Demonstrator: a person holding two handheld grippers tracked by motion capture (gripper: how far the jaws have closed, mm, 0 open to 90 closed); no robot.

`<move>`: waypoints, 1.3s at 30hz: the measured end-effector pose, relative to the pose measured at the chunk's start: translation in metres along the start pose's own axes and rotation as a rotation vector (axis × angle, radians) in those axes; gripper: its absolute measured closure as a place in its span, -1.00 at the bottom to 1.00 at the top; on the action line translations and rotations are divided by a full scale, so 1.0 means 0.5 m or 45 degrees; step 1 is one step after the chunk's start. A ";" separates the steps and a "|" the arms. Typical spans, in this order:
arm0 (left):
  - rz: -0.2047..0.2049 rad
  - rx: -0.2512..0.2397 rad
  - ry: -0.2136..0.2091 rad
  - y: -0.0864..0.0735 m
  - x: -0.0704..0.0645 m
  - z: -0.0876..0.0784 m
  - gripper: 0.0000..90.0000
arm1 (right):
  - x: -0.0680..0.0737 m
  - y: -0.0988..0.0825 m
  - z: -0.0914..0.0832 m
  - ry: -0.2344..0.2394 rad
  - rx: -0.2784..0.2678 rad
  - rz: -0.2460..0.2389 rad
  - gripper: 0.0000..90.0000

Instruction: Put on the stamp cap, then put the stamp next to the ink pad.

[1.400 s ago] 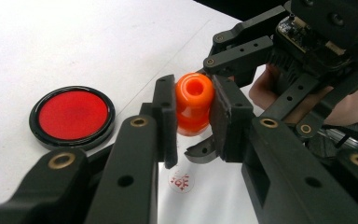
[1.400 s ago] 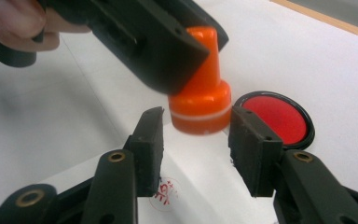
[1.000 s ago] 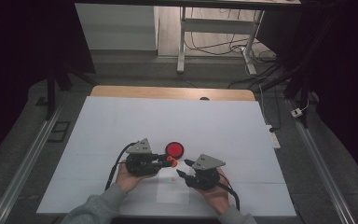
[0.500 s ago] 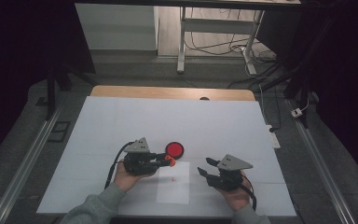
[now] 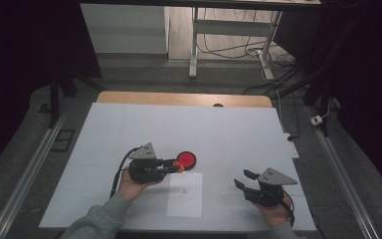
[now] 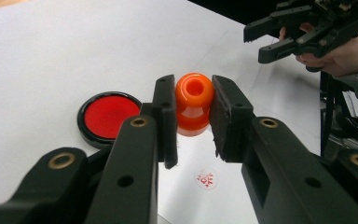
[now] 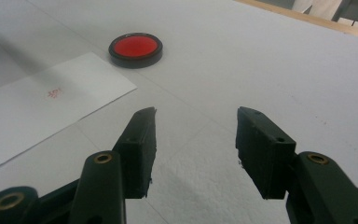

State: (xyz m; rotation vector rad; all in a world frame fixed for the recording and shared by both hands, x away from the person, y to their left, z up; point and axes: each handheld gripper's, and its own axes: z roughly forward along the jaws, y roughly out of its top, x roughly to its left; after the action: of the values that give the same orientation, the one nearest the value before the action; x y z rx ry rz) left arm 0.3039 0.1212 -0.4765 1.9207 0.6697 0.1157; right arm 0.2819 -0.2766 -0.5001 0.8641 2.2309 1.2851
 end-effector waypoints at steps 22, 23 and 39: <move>-0.044 -0.003 0.099 0.015 0.046 -0.006 0.60 | -0.008 -0.005 0.006 0.017 0.000 0.011 0.04; -0.047 0.001 0.111 0.015 0.049 -0.005 0.61 | -0.008 -0.006 0.006 0.017 -0.001 0.013 0.04; -0.060 0.053 0.235 0.021 0.097 0.008 0.60 | -0.009 -0.010 0.008 0.009 0.019 0.017 0.04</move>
State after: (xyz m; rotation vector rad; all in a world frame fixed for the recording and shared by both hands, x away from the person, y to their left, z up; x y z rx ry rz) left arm 0.3501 0.1390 -0.4796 1.9480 0.8455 0.2532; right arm 0.2861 -0.2793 -0.5059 0.8829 2.2467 1.2810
